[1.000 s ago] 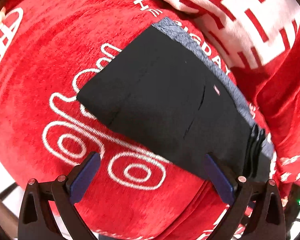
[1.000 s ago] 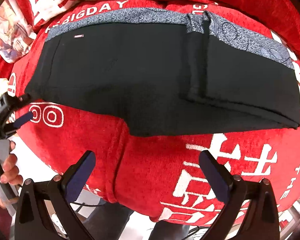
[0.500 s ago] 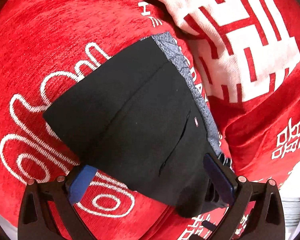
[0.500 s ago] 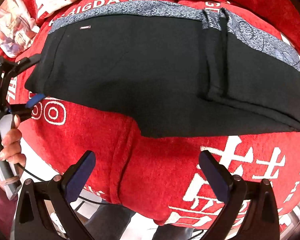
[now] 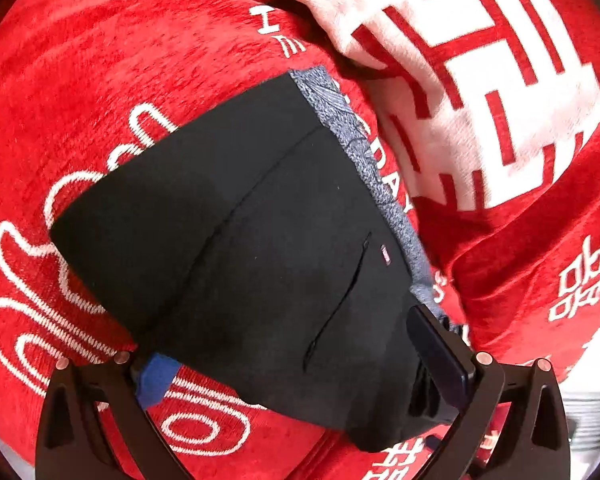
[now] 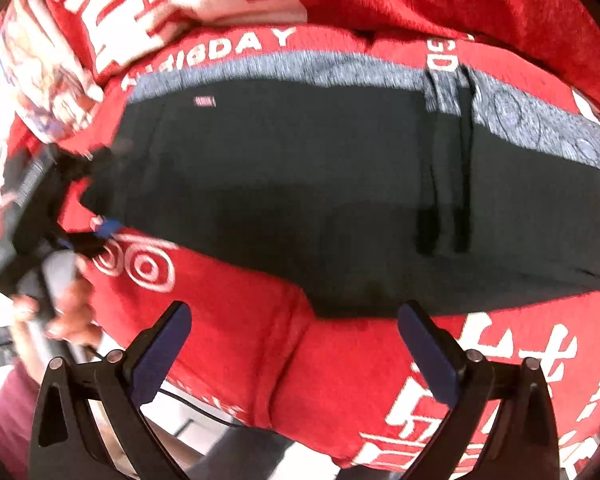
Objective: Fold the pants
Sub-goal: 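Grasp the folded end of the black trousers with the left tool, then lift and fold the end over with the left tool while the right tool takes it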
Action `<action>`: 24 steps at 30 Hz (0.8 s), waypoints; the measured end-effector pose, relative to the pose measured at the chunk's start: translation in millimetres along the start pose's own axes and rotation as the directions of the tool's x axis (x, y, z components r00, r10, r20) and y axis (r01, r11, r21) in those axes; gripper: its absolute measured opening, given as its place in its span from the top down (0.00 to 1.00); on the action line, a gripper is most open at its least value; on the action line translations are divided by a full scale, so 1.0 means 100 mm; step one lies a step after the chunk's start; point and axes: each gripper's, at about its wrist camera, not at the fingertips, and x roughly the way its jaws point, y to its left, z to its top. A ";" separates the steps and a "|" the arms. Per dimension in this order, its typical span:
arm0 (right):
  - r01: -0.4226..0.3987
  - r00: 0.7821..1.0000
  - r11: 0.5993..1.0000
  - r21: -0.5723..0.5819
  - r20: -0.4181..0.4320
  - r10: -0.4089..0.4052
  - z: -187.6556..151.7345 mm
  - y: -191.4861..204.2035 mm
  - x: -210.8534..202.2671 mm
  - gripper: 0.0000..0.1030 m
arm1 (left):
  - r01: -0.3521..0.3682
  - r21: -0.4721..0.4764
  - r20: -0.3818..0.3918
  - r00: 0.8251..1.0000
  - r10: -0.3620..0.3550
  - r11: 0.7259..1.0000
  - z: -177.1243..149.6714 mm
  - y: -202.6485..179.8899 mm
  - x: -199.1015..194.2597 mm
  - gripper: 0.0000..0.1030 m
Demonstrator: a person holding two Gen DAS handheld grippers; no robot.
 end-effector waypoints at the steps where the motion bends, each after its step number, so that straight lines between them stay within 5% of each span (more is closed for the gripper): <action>1: -0.031 0.999 0.999 0.008 0.015 0.031 0.04 -0.01 -0.03 0.00 | -0.064 0.019 0.012 0.998 0.064 0.998 -0.02 -0.04 -0.01 0.13; 3: -0.075 0.997 0.997 0.016 0.038 0.074 0.14 0.01 -0.07 0.00 | -0.215 0.105 0.063 0.976 0.209 0.971 -0.08 -0.16 -0.01 0.46; 6: -0.095 0.994 0.995 -0.008 0.047 0.095 0.40 0.09 -0.17 0.00 | -0.361 0.280 0.148 0.932 0.332 0.889 -0.22 -0.36 0.01 0.58; 8: -0.087 0.994 0.995 -0.051 0.056 0.090 0.57 0.18 -0.26 0.00 | -0.448 0.416 0.233 0.894 0.383 0.792 -0.36 -0.54 0.03 0.59; 9: -0.082 0.995 0.994 -0.076 0.058 0.086 0.65 0.24 -0.30 0.00 | -0.503 0.490 0.296 0.864 0.407 0.712 -0.47 -0.65 0.05 0.59; 13: -0.109 0.994 0.977 -0.182 -0.010 0.109 0.99 0.57 -0.35 0.00 | -0.626 0.627 0.465 0.779 0.421 0.464 -0.81 -0.89 0.13 0.59; 15: -0.121 0.993 0.964 -0.237 -0.040 0.115 1.17 0.82 -0.34 0.00 | -0.652 0.655 0.511 0.755 0.412 0.381 -0.91 -0.91 0.15 0.59; 17: -0.126 0.992 0.951 -0.281 -0.060 0.113 1.31 1.07 -0.29 0.00 | -0.660 0.669 0.529 0.746 0.405 0.343 -0.95 -0.90 0.15 0.59; 24: -0.194 0.962 0.887 -0.420 -0.259 0.088 1.58 2.02 0.26 0.00 | -0.672 0.673 0.551 0.734 0.396 0.310 -0.99 -0.93 0.18 0.59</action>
